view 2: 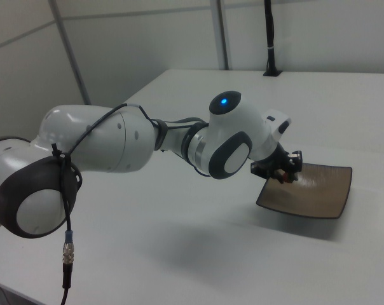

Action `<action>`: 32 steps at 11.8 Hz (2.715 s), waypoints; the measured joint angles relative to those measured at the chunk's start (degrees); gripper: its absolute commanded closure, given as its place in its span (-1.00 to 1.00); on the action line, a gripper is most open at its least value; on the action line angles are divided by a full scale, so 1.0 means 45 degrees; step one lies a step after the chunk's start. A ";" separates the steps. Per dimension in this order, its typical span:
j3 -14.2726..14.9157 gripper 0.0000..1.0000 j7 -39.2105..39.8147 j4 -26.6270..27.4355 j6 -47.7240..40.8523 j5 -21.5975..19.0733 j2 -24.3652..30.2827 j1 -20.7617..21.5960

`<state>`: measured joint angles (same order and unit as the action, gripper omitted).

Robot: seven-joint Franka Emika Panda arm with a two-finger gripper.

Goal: Strawberries on a ceramic plate

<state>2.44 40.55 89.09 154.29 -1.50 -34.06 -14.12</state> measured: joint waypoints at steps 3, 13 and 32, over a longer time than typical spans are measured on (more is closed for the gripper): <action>0.0004 -0.79 0.0396 -0.0003 0.0000 0.0002 -0.0071 -0.0009; 0.0082 -1.00 0.0433 -0.0065 -0.1871 -0.0022 0.1203 -0.0044; -0.0123 -1.00 -0.9340 0.0914 -1.2315 -0.0808 0.7837 0.4757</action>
